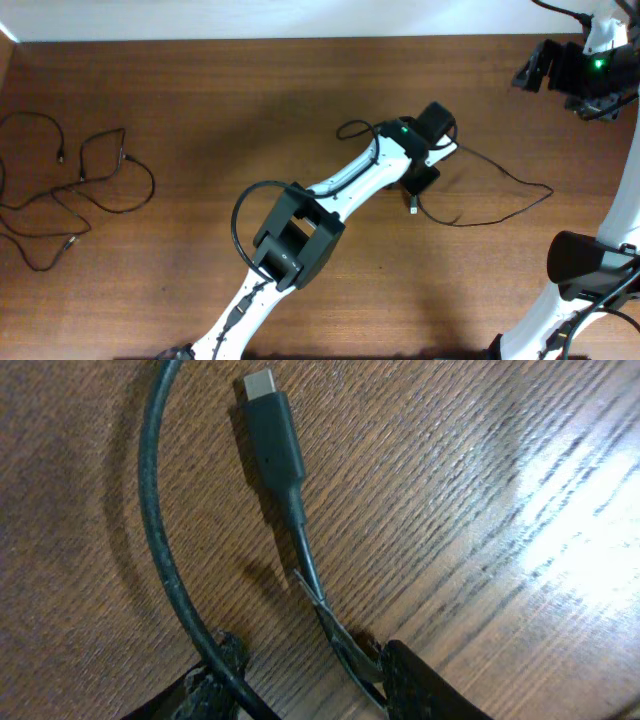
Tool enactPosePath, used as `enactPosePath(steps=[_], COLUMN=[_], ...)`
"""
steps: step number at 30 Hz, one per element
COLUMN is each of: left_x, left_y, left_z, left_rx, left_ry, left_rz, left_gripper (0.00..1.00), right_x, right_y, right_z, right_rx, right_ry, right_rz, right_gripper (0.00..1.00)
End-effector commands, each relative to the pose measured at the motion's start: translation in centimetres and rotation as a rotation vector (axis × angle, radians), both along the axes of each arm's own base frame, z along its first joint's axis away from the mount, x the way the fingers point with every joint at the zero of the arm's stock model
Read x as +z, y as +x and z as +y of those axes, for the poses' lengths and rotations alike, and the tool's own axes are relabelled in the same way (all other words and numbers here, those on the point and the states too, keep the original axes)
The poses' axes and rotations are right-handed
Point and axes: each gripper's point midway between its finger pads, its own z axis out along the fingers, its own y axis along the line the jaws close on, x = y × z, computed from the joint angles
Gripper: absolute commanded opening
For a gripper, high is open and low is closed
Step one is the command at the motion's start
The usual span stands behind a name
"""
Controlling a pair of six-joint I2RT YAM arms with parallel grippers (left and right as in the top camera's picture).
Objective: Untangle cables
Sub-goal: 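Carry the cable to the left side and release it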
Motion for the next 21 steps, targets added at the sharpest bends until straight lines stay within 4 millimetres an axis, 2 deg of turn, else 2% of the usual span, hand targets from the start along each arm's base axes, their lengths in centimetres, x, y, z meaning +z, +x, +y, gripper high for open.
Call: enactPosePath(steps=[1,2,3,5,8,10,12,13,15,16,17,18,19,20,21], left_x=[-5.8,-5.8,-5.8,-5.7,-3.6,1.5,8.4,13.8,21.4,25.7,27.5,29.6,30.6,31.1,30.7], left_y=[-2.8,-3.1,-3.2,-3.0,-0.7,3.2,7.8,11.0,14.3,15.8,16.1,16.0,15.6,15.0,13.3], left_z=[0.8,0.5,0.5,0.6,1.8,4.2,8.4,12.8,20.9,28.2,32.4,39.0,43.2,48.3,54.8], left_rx=[-0.016,-0.024,-0.026,-0.023,0.021,0.101,0.217,0.322,0.492,0.630,0.705,0.824,0.911,1.026,1.190], left_ry=[0.128,0.128,0.131,0.131,0.167,0.166,0.117,0.075,0.014,-0.008,-0.013,-0.005,-0.001,0.004,0.017], left_rz=[0.066,0.066,0.068,0.064,0.007,-0.046,-0.111,-0.191,-0.340,-0.419,-0.450,-0.489,-0.506,-0.515,-0.495], left_gripper=[0.33,0.19,0.10,0.04,0.00,0.00,0.00,0.00,0.00,0.00,0.00,0.00,0.00,0.00,0.00], right_x=[0.3,0.4,0.4,0.4,0.4,0.4,0.4,0.4,0.4,0.4,0.4,0.4,0.4,0.4,0.4], right_y=[0.0,0.0,0.0,0.0,0.0,0.0,0.0,0.0,0.0,0.0,0.0,0.0,0.0,0.0,0.0], right_z=[-0.1,-0.1,-0.2,-0.1,-0.2,-0.1,-0.1,-0.1,-0.1,-0.1,-0.2,-0.2,-0.1,-0.1,-0.1], right_rx=[0.001,0.001,0.001,0.001,0.001,0.001,0.001,0.001,0.001,0.001,0.001,0.001,0.001,0.001,0.001], right_ry=[-0.013,-0.013,-0.013,-0.013,-0.013,-0.013,-0.013,-0.013,-0.013,-0.013,-0.013,-0.014,-0.013,-0.013,-0.013], right_rz=[-0.011,-0.011,-0.011,-0.011,-0.011,-0.011,-0.011,-0.011,-0.011,-0.011,-0.011,-0.011,-0.011,-0.012,-0.011], right_gripper=[0.99,0.99,0.99,0.99,0.99,0.99,0.99,0.99,0.99,0.99,0.99,0.99,0.99,0.99,0.99])
